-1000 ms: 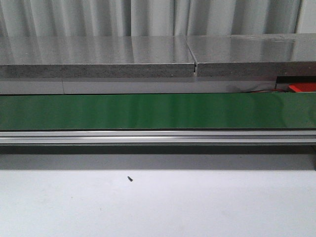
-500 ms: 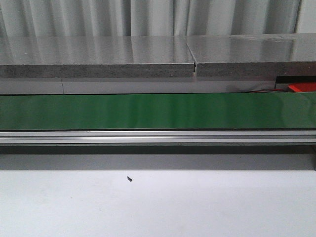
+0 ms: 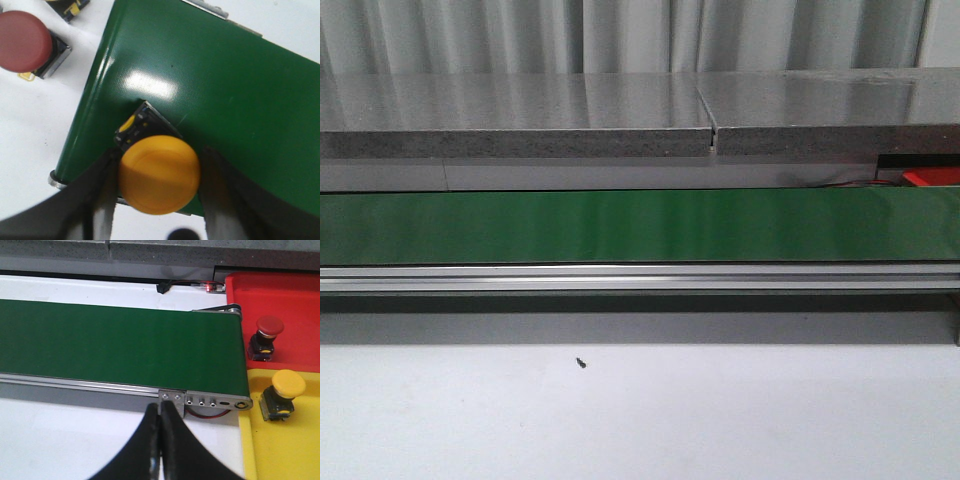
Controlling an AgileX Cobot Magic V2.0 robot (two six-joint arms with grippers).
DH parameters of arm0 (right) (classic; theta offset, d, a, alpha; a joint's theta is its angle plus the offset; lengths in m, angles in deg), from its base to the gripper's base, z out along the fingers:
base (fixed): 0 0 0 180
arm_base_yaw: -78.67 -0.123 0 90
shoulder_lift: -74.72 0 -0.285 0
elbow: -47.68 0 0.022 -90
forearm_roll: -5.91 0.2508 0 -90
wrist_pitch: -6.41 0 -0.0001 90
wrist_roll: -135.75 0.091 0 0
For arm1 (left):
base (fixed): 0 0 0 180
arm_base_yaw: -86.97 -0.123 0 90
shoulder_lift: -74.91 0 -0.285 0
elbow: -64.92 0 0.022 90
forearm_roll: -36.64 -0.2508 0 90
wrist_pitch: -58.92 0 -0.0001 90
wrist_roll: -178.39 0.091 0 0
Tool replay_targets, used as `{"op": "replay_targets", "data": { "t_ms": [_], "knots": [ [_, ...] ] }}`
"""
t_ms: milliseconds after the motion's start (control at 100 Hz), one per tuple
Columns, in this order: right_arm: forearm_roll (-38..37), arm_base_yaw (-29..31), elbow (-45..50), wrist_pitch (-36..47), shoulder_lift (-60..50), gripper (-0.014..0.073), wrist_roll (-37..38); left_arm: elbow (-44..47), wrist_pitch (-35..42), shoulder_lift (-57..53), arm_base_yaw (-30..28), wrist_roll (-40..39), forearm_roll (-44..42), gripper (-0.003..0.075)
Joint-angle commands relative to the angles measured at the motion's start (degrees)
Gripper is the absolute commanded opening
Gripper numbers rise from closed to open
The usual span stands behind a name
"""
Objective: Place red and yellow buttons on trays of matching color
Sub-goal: 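Move the left gripper down onto another yellow push-button and grasp it, then lift the yellow button with the left gripper, set it on the belt, open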
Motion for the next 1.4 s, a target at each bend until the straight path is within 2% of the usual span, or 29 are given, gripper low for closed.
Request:
{"op": "replay_targets", "data": {
  "t_ms": [0, 50, 140, 330, 520, 760, 1050, 1200, 1300, 1390],
  "knots": [
    [0.9, 0.0, -1.4, 3.6, 0.1, -0.0067, -0.5, -1.6, 1.1, -2.2, 0.4, 0.0, 1.1, 0.0368],
    [0.9, 0.0, -1.4, 3.6, 0.1, -0.0067, -0.5, -1.6, 1.2, -2.2, 0.4, 0.0, 1.7, 0.0448],
    [0.9, 0.0, -1.4, 3.6, 0.1, -0.0067, -0.5, -1.6, 1.3, -2.2, 0.4, 0.0, 3.3, 0.0508],
    [0.9, 0.0, -1.4, 3.6, 0.1, -0.0067, -0.5, -1.6, 1.7, -3.3, 0.4, 3.9, 11.3, 0.0506],
    [0.9, 0.0, -1.4, 3.6, 0.1, -0.0067, -0.5, -1.7, 3.4, -5.7, -0.1, 4.0, 11.9, 0.0506],
    [0.9, 0.0, -1.4, 3.6, 0.1, -0.0067, -0.5, -1.7, 1.9, -6.8, -6.9, 4.0, 11.8, 0.0505],
    [0.9, 0.0, -1.4, 3.6, 0.1, -0.0067, -0.5, -1.7, 1.7, -4.0, -15.1, 3.6, 7.6, 0.0503],
    [0.9, 0.0, -1.4, 3.6, 0.1, -0.0067, -0.5, -1.7, 1.8, -1.2, -16.3, 3.6, 6.5, 0.0503],
    [0.9, 0.0, -1.4, 3.6, 0.1, -0.0067, -0.5, -1.8, 1.7, 0.5, -16.3, 3.7, 2.6, 0.0503],
    [0.9, 0.0, -1.4, 3.6, 0.1, -0.0067, -0.5, -1.9, 1.0, 1.5, -16.3, 6.8, 0.4, 0.0503]
  ]
}}
